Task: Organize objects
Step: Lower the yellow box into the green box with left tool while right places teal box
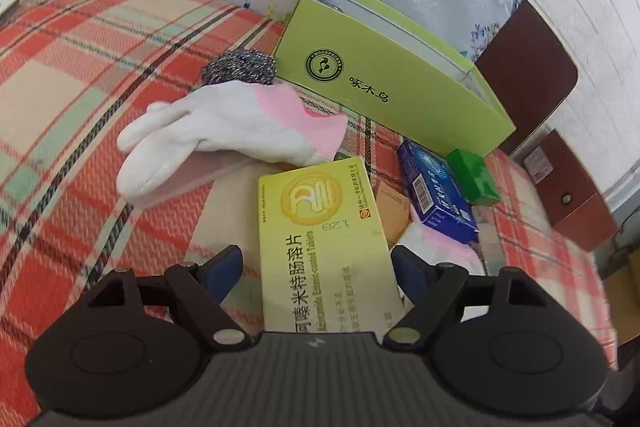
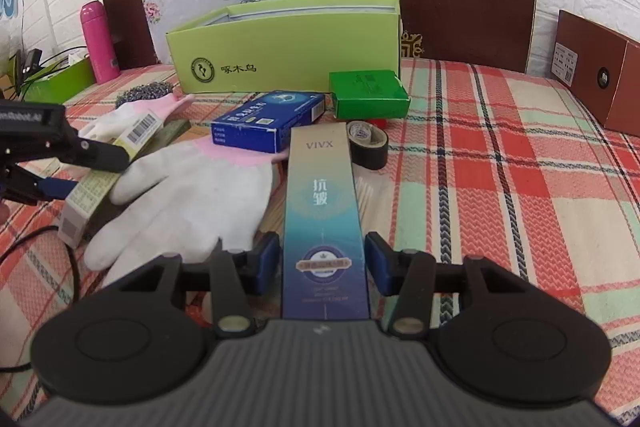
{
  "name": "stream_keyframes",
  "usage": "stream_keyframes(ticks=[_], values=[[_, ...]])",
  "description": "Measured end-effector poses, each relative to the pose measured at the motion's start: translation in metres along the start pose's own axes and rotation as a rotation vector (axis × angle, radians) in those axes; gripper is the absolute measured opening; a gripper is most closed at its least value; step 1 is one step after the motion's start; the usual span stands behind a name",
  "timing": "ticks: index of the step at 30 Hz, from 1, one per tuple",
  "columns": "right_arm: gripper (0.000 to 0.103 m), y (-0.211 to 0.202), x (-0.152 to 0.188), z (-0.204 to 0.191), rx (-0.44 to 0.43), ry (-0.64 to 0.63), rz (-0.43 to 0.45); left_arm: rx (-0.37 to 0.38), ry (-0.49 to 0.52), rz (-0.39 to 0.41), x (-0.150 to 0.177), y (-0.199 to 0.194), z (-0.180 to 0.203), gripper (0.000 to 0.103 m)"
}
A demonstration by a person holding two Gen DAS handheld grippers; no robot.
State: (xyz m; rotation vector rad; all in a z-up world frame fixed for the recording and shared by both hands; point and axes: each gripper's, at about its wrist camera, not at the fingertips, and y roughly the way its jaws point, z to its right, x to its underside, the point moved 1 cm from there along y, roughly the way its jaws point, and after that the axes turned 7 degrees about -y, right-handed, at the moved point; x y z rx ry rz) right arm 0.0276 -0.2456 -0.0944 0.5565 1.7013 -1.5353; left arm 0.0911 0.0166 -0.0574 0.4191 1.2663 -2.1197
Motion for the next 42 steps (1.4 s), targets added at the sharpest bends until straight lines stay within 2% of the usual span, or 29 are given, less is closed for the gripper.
stream_keyframes(ticks=[3, 4, 5, 6, 7, 8, 13, 19, 25, 28, 36, 39, 42], values=[[0.048, 0.003, -0.003, -0.001, 0.002, 0.001, 0.005, -0.033, 0.096, 0.033, 0.001, 0.01, 0.006, 0.084], [0.048, 0.004, -0.004, -0.001, 0.003, 0.003, 0.007, -0.036, 0.114, 0.043, 0.001, 0.011, 0.008, 0.08], [0.049, 0.005, -0.004, 0.0, 0.003, 0.007, 0.011, -0.021, 0.108, 0.043, 0.002, 0.008, 0.008, 0.075], [0.048, 0.005, -0.003, 0.0, 0.002, 0.011, 0.012, -0.013, 0.1, 0.029, 0.001, 0.007, 0.008, 0.074], [0.042, 0.005, -0.002, 0.001, 0.002, 0.015, 0.015, -0.008, 0.108, 0.022, 0.001, 0.004, 0.008, 0.073], [0.04, 0.003, -0.001, 0.002, 0.002, 0.02, 0.021, -0.003, 0.127, 0.024, 0.002, 0.0, 0.009, 0.073], [0.038, -0.011, -0.004, 0.006, -0.015, 0.04, 0.037, 0.035, 0.193, 0.047, -0.002, -0.023, 0.019, 0.072], [0.038, -0.034, -0.025, 0.013, -0.021, 0.057, 0.132, 0.098, 0.247, 0.112, -0.025, -0.044, 0.039, 0.07], [0.038, -0.037, -0.063, 0.019, -0.043, 0.055, 0.236, 0.149, 0.273, 0.163, -0.061, -0.048, 0.061, 0.07], [0.038, -0.027, -0.087, 0.018, -0.058, 0.03, 0.273, 0.156, 0.277, 0.197, -0.081, -0.045, 0.072, 0.07], [0.038, 0.025, -0.157, 0.005, -0.058, -0.09, 0.34, 0.173, 0.182, 0.228, -0.15, -0.013, 0.099, 0.07], [0.038, 0.05, -0.179, 0.01, -0.041, -0.112, 0.341, 0.143, 0.162, 0.238, -0.172, 0.01, 0.107, 0.07], [0.038, 0.076, -0.197, 0.016, -0.043, -0.144, 0.341, 0.123, 0.155, 0.214, -0.188, 0.036, 0.109, 0.07]])
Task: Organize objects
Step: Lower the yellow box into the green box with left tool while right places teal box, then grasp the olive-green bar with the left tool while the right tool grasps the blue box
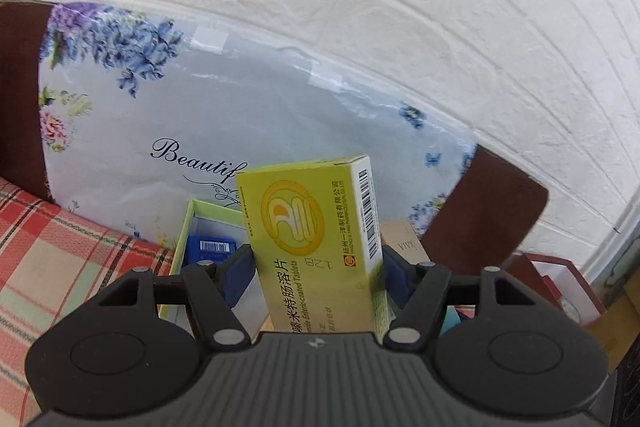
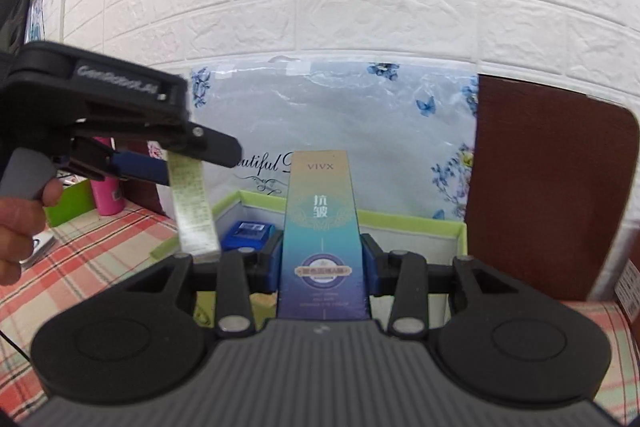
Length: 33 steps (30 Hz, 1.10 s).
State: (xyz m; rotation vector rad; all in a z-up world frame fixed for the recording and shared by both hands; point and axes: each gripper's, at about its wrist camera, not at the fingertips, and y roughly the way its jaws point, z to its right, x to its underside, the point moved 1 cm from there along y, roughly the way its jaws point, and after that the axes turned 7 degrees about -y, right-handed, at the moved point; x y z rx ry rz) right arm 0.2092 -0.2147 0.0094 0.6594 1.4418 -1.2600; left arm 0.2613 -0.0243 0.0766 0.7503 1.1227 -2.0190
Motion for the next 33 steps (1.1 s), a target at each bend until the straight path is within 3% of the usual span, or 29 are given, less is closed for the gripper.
stream_keyframes(ticks=[4, 7, 10, 16, 20, 26, 33], values=[[0.038, 0.037, 0.0, 0.006, 0.006, -0.062, -0.028, -0.025, 0.013, -0.033, 0.0, 0.031, -0.007, 0.07], [0.04, 0.06, 0.007, 0.007, -0.015, -0.077, -0.061, -0.039, 0.023, -0.05, 0.007, 0.051, -0.016, 0.08], [0.076, 0.067, 0.016, 0.002, 0.007, -0.128, -0.061, -0.084, 0.014, -0.073, 0.015, 0.061, -0.029, 0.082], [0.1, 0.03, 0.021, 0.007, 0.052, -0.076, 0.008, -0.097, -0.022, -0.057, 0.023, 0.032, -0.043, 0.082], [0.101, -0.001, 0.018, 0.008, 0.07, -0.019, 0.024, -0.131, 0.022, -0.046, 0.03, 0.002, -0.033, 0.082], [0.103, -0.064, 0.011, 0.001, 0.08, 0.069, 0.086, -0.126, 0.05, -0.01, 0.054, -0.051, -0.017, 0.082], [0.103, -0.119, 0.038, -0.018, 0.096, 0.133, 0.069, -0.126, 0.087, -0.006, 0.105, -0.096, -0.014, 0.082]])
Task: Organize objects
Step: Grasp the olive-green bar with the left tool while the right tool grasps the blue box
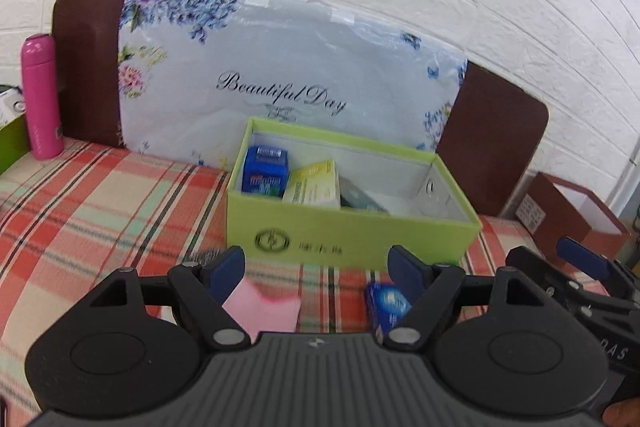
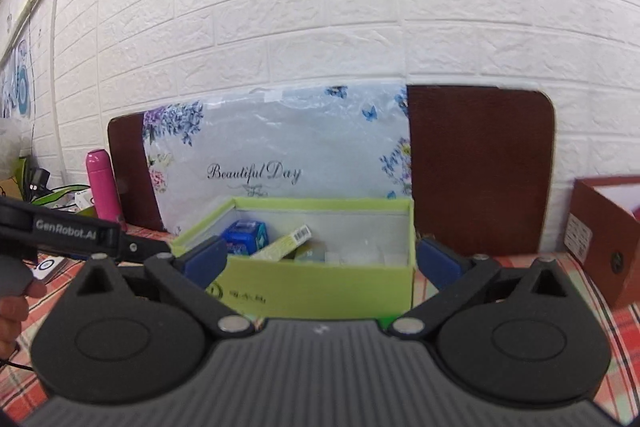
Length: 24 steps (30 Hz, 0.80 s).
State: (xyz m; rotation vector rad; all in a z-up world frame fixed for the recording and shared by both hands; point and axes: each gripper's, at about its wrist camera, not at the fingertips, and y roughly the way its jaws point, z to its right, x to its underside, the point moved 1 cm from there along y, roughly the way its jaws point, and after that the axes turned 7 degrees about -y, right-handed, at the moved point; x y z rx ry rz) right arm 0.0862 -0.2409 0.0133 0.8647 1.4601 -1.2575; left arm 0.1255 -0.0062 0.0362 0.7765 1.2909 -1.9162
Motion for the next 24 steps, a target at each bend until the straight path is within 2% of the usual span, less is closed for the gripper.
stream_keyframes(ticks=[6, 12, 16, 21, 24], values=[[0.103, -0.024, 0.045, -0.005, 0.005, 0.05, -0.107, -0.031, -0.034, -0.056, 0.045, -0.014, -0.017, 0.082], [0.103, -0.031, 0.089, -0.014, 0.01, 0.093, -0.222, -0.056, -0.069, -0.14, 0.077, -0.006, -0.034, 0.082], [0.103, -0.033, 0.105, -0.022, 0.019, 0.082, -0.262, -0.071, -0.103, -0.126, 0.077, 0.006, -0.04, 0.082], [0.103, -0.038, 0.105, -0.021, 0.021, 0.093, -0.26, -0.073, -0.168, -0.121, 0.066, 0.034, -0.04, 0.078], [0.102, -0.039, 0.106, -0.018, 0.029, 0.101, -0.263, -0.031, -0.167, -0.142, 0.063, 0.047, -0.034, 0.077]])
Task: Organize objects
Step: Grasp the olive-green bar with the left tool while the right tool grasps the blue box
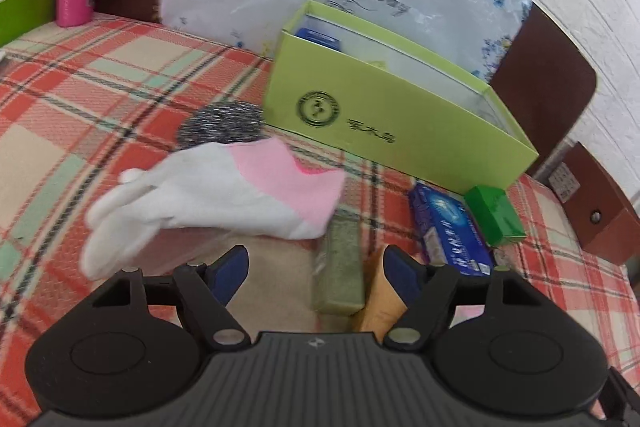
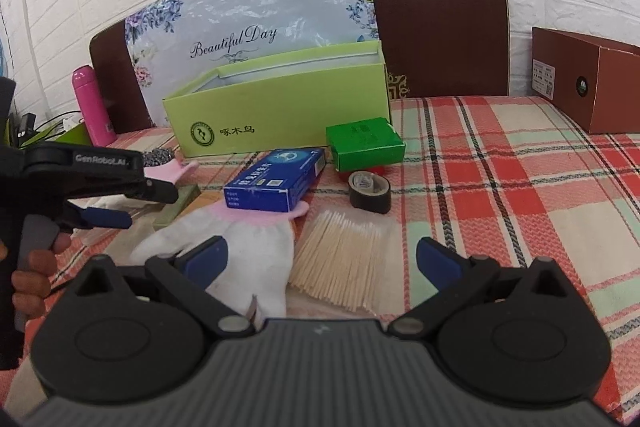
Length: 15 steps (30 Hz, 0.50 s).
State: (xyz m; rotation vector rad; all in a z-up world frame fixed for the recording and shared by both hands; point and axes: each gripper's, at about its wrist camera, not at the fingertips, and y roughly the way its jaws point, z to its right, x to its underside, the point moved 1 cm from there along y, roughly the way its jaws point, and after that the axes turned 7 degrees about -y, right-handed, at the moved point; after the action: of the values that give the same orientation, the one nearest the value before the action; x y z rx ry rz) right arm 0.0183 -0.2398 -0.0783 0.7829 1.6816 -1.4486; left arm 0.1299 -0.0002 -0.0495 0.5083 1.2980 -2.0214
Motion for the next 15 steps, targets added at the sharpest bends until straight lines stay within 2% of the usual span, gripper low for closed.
stream_keyframes(ticks=[1, 3, 5, 9, 15], values=[[0.102, 0.0, 0.0, 0.001, 0.001, 0.004, -0.002, 0.001, 0.013, -0.009, 0.001, 0.004, 0.002, 0.072], [0.1, 0.001, 0.0, 0.001, -0.004, 0.006, -0.009, 0.003, 0.016, -0.005, 0.002, 0.008, 0.0, 0.068], [0.095, 0.004, -0.002, -0.002, -0.016, 0.001, -0.014, -0.002, -0.013, -0.001, 0.0, 0.007, -0.007, 0.056], [0.09, 0.019, -0.015, -0.011, -0.048, -0.021, -0.018, -0.009, -0.034, -0.008, -0.006, 0.005, -0.017, 0.055], [0.088, 0.064, -0.041, -0.031, -0.044, -0.053, -0.056, -0.057, 0.06, 0.007, 0.0, 0.005, -0.011, 0.055]])
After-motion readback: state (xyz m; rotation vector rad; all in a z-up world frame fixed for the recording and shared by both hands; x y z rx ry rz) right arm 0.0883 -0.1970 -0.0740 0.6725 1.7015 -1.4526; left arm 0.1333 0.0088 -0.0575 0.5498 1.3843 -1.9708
